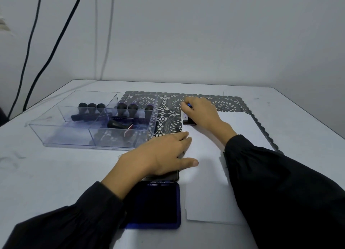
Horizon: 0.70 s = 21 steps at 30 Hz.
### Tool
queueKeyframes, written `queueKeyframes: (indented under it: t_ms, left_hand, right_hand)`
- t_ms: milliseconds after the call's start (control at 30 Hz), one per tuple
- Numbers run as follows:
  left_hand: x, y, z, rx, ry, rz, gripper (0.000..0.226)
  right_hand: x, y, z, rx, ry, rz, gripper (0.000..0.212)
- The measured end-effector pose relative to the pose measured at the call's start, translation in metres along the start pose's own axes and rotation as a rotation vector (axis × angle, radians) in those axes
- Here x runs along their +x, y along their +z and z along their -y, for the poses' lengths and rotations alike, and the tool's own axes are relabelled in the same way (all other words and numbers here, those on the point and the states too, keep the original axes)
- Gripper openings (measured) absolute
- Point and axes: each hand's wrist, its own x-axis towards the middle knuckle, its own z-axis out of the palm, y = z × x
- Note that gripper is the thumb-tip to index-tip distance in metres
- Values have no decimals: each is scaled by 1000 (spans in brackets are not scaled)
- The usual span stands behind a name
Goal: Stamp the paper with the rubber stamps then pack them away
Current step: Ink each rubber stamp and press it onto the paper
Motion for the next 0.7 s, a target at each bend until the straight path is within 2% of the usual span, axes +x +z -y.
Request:
queueKeyframes:
  t_ms: [133, 200, 300, 400, 467, 600, 700]
  left_hand:
    - [-13, -2, 2, -79, 32, -86, 78]
    - [-31, -7, 0, -215, 58, -170, 78]
    - [-78, -7, 2, -458, 56, -307, 71]
    - [-127, 5, 15, -631, -56, -472, 62]
    - [-144, 18, 30, -644, -153, -535, 62]
    - [-155, 48, 54, -555, -325, -468, 67]
    - [-155, 60, 59, -449, -356, -403, 67]
  right_hand:
    - [7, -30, 6, 176, 63, -143, 31]
    - [6, -51, 18, 216, 60, -216, 32]
    - [-4, -74, 39, 259, 23, -221, 35]
    - [-26, -89, 61, 316, -21, -178, 35]
    - [-45, -90, 77, 356, -63, -121, 34]
    - [-88, -71, 110, 347, -127, 111, 40]
    - [-110, -49, 126, 266, -177, 201, 40]
